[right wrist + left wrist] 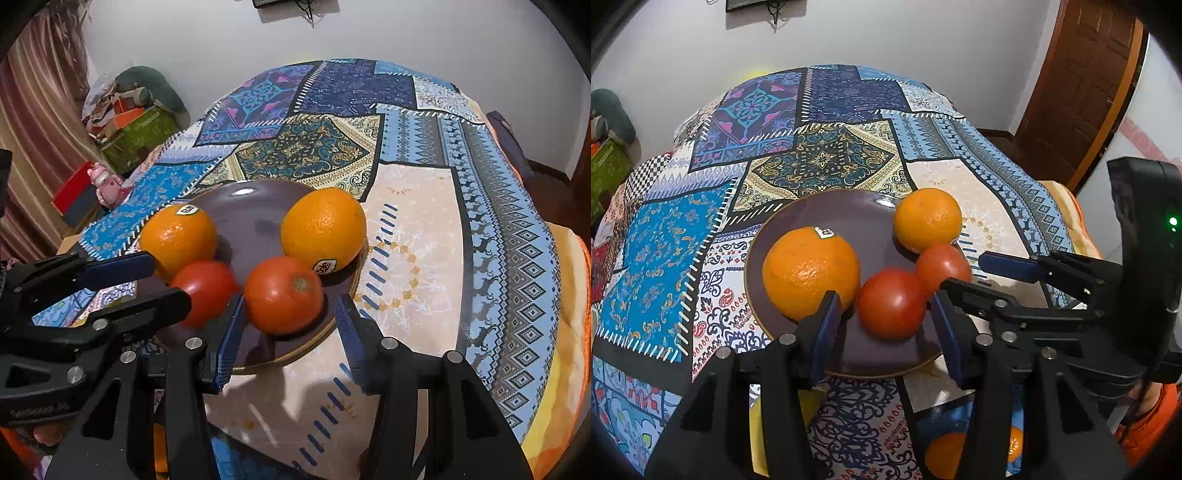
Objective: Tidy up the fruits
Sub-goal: 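Set the right tool's tomato on the plate while the left tool releases its tomato there, then move the right tool to a yellow cylindrical vegetable while the left tool approaches the other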
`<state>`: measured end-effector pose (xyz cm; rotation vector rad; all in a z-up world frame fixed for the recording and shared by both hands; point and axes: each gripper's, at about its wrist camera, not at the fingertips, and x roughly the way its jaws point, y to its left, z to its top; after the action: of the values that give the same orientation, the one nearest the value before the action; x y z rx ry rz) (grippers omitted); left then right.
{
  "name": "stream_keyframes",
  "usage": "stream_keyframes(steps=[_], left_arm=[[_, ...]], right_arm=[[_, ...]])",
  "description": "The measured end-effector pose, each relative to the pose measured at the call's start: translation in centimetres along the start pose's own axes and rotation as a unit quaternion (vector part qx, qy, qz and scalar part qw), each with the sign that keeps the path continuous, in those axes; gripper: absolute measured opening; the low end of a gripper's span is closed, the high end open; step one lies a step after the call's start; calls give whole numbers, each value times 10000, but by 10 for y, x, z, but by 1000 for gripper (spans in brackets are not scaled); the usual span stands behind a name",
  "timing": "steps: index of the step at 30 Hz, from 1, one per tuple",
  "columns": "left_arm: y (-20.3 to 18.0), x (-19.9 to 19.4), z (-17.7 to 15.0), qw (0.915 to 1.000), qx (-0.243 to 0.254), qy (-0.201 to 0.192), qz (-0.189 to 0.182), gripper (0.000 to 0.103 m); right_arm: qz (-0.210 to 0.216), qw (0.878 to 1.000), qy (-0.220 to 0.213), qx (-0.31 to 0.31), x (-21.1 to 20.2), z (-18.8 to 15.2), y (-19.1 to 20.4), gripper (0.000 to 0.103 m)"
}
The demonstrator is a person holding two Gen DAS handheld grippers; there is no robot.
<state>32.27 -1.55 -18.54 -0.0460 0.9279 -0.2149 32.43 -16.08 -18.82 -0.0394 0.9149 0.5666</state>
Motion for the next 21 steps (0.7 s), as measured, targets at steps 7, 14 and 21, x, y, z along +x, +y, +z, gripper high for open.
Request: stream_keyframes(steps=[7, 14, 21], left_arm=[[-4, -26, -7, 9999, 86, -124, 12, 51], [4, -65, -21, 9996, 43, -251, 142, 55], [21, -98, -48, 9991, -90, -242, 342, 57]], right_arm=[[-20, 9999, -90, -84, -17, -3, 10, 47], [-43, 9997, -214, -115, -44, -11, 20, 47], [-65, 9994, -270, -190, -69, -30, 36, 51]])
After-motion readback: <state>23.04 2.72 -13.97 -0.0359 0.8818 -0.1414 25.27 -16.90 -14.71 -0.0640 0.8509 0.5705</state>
